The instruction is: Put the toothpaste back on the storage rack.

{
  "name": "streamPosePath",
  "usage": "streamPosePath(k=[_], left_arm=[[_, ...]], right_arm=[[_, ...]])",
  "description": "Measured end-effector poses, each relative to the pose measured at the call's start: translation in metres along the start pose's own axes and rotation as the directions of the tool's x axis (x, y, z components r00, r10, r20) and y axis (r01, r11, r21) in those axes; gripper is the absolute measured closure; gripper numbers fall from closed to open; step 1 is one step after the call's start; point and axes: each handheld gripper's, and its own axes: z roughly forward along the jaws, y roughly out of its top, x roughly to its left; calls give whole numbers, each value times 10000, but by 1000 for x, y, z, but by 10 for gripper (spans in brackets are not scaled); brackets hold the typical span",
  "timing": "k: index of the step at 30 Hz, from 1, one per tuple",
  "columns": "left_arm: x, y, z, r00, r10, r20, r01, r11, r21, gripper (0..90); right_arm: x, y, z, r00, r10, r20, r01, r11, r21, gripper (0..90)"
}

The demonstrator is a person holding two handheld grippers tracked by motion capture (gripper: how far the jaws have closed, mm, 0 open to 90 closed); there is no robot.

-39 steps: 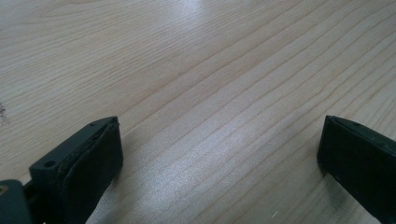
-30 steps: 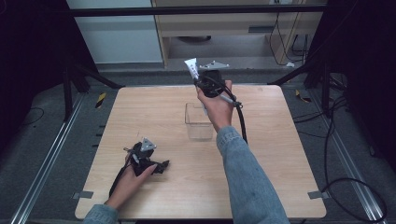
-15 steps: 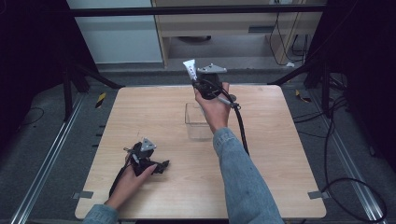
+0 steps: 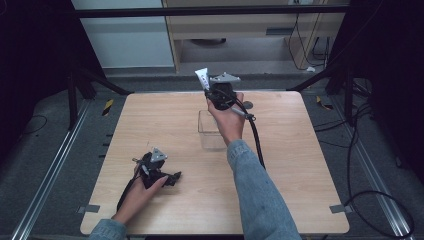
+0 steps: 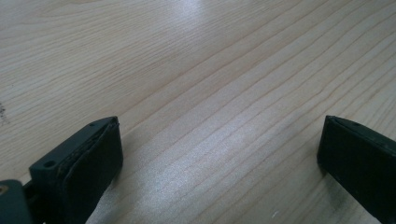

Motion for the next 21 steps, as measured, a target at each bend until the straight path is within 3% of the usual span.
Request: streamPosePath(k=[21], left_arm=[[0,0,0,10000,-2,-2,2,10000,-4,0]], right_arm=[[2,-18,13,9999,-86,77,85,9999,141,779]])
